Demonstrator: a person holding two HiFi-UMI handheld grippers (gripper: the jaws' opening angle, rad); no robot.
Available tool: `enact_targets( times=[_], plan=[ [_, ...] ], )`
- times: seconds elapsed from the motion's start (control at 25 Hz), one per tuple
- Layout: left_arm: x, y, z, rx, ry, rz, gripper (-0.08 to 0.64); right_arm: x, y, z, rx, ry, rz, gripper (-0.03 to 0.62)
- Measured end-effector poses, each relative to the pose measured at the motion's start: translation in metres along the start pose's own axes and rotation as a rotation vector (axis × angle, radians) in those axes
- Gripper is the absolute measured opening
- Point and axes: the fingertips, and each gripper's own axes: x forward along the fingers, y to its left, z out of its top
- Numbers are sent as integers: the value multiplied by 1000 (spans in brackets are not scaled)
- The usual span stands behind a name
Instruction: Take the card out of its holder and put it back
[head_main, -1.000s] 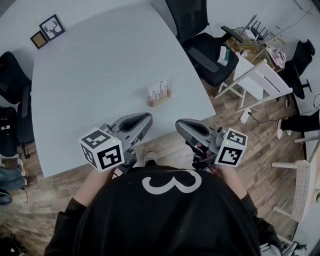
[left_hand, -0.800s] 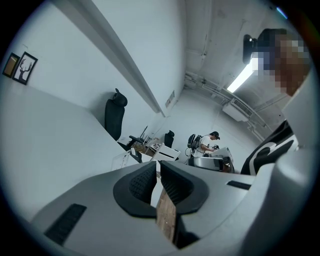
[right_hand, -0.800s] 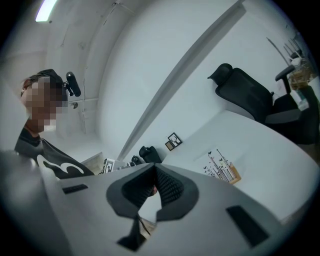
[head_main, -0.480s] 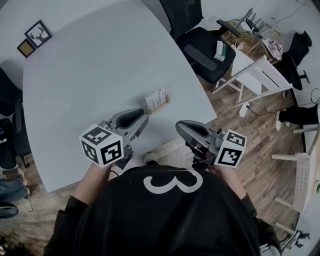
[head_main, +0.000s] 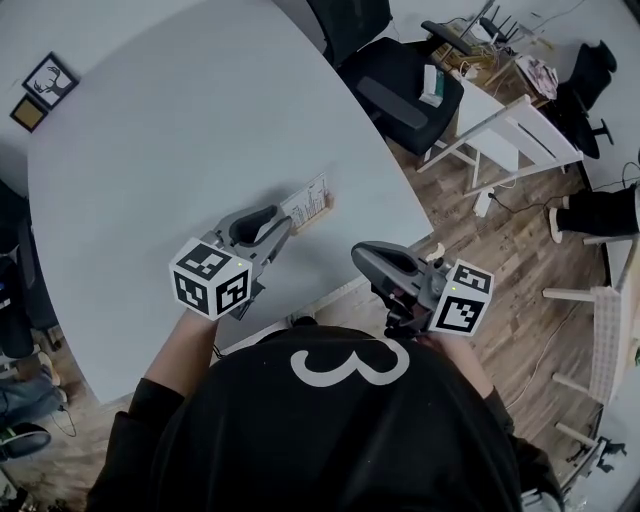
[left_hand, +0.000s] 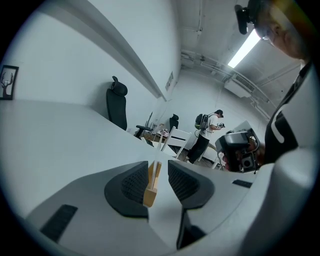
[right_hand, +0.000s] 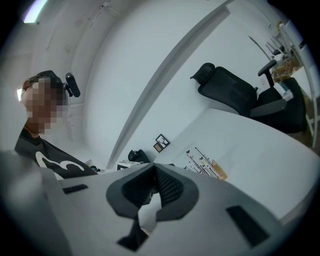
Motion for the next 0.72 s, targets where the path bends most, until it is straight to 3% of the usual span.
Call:
enact_targets(
  times=[0.52,0.72],
  plan=[
    [28,4,-10,13,5,-90,115,-4,-16,-5,35,-15,-51,9],
    [34,6,-16,31,30,-78,70,-7,-19,-6,39,-17,-64,9]
  ],
)
